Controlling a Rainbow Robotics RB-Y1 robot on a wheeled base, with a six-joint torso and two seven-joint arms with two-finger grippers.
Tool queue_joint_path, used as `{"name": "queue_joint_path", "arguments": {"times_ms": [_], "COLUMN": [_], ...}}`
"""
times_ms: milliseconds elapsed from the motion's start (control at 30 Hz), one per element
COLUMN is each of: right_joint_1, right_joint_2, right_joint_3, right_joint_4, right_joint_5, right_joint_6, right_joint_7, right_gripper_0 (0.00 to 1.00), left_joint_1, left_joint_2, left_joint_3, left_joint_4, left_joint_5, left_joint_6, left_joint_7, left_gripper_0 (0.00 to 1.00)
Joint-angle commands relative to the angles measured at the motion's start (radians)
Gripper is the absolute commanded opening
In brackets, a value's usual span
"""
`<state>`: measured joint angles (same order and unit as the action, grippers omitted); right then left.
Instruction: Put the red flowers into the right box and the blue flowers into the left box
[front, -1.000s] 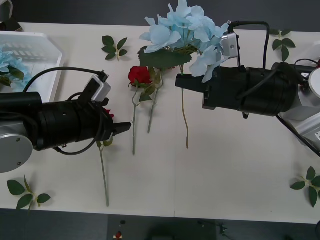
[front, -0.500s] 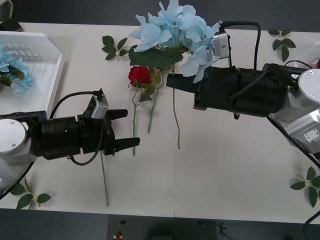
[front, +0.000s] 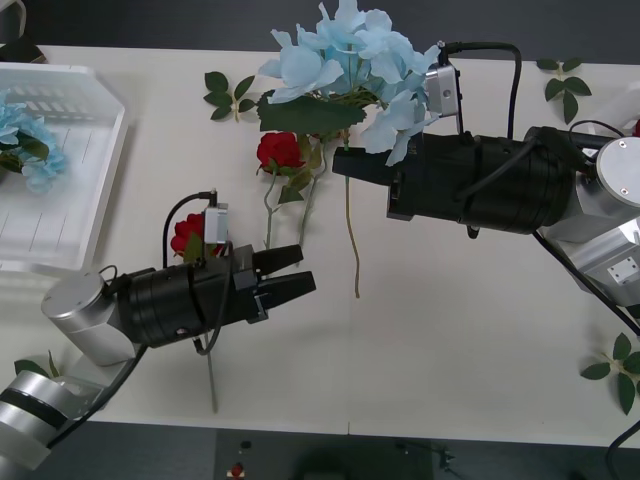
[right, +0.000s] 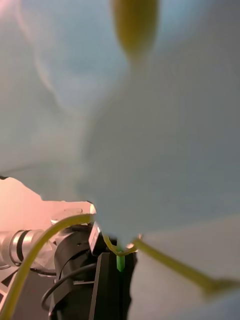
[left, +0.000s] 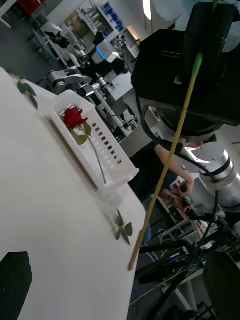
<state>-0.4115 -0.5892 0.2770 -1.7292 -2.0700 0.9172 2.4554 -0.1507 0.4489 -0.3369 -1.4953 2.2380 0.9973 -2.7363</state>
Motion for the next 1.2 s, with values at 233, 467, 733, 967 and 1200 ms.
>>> {"name": "queue_joint_path", "arguments": {"times_ms": [233,467,733,967,1200], "right_joint_1": [-0.035,-0.036,-0.036,-0.036,-0.036], "right_joint_2": [0.006,0.006,0.006,0.008,0.008], "right_joint_3": [0.01,0.01,0.01,0.01,0.01], "right_joint_4": [-0.016,-0.018,-0.016,-0.018,-0.016], "right_joint_5": [0.007,0.007,0.007,0.007,0.007], "right_joint_6": [-0.009,-0.012,-0.015,-0.017,-0.017], "right_joint_7": [-0.032,-0.033,-0.036,-0.036,-0.041], "right_gripper_0": [0.0,0.0,0.0,0.0,0.0], "left_joint_1": [-0.112,-0.164,-0.227,-0.234,-0.234], "left_joint_2": [-0.036,-0.036,-0.029,-0.025,-0.022], "left_joint_3": [-0.013,-0.013,-0.02,-0.06,-0.062], "left_joint_4": [-0.016,-0.014,-0.014,-0.016,-0.014], "left_joint_5": [0.022,0.022,-0.018,-0.02,-0.04], "left_joint_6": [-0.017,-0.037,-0.086,-0.151,-0.161], "left_joint_7": [0.031,0.031,0.031,0.031,0.031], "left_gripper_0": [1.0,0.94,0.08,0.0,0.0]}}
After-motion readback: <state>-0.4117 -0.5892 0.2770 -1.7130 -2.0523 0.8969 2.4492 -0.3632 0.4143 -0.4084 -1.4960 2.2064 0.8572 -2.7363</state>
